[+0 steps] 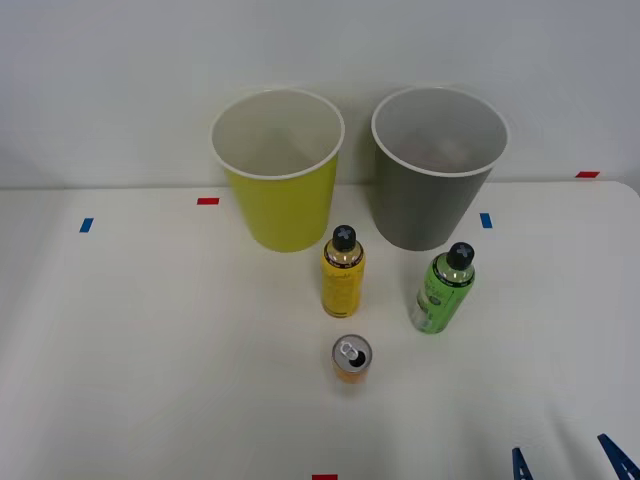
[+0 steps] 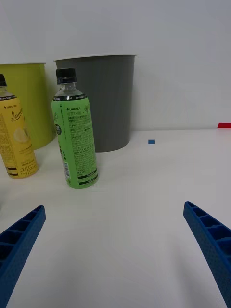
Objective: Put cans in the gray bin, plastic bottles in the light green bin
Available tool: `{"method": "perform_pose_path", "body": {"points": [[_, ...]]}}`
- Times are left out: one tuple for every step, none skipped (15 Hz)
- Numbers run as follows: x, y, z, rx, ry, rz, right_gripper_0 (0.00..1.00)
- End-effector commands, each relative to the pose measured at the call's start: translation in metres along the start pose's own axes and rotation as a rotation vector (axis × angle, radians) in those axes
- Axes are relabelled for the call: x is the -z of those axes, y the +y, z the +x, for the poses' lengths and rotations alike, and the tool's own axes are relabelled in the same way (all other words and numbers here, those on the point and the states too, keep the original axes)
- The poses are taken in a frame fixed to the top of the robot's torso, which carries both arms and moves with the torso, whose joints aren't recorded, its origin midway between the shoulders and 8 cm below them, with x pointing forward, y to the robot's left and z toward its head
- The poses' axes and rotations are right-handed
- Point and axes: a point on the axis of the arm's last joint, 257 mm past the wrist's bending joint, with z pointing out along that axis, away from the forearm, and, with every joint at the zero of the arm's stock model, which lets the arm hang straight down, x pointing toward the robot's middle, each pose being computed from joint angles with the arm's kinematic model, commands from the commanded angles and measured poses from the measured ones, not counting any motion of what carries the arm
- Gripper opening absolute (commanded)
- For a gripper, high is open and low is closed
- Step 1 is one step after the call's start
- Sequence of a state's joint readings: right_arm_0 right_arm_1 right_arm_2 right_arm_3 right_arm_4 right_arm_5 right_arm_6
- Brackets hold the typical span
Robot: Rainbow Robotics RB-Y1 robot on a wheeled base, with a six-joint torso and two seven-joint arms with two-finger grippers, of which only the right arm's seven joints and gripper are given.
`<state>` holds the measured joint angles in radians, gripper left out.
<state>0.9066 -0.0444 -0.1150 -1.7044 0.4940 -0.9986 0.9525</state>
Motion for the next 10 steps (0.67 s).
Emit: {"method": "perform_pose_path", "body": {"points": [[0.0000,0.0000,0.0000,0.000,0.000,0.000,1.00],[0.0000,0.0000,0.0000,0.000,0.000,0.000,1.00],[0.0000,0.0000,0.0000,0.000,0.000,0.000,1.00],[0.0000,0.0000,0.0000,0.000,0.000,0.000,1.00],[0.0000,0.0000,0.0000,0.000,0.000,0.000,1.00],[0.0000,0.0000,0.0000,0.000,0.000,0.000,1.00],[0.0000,0.0000,0.0000,0.000,0.000,0.000,1.00],[0.0000,0.0000,0.0000,0.000,0.000,0.000,1.00],[0.0000,0.0000,0.0000,0.000,0.000,0.000,1.00],[0.0000,0.0000,0.0000,0.000,0.000,0.000,1.00]]}}
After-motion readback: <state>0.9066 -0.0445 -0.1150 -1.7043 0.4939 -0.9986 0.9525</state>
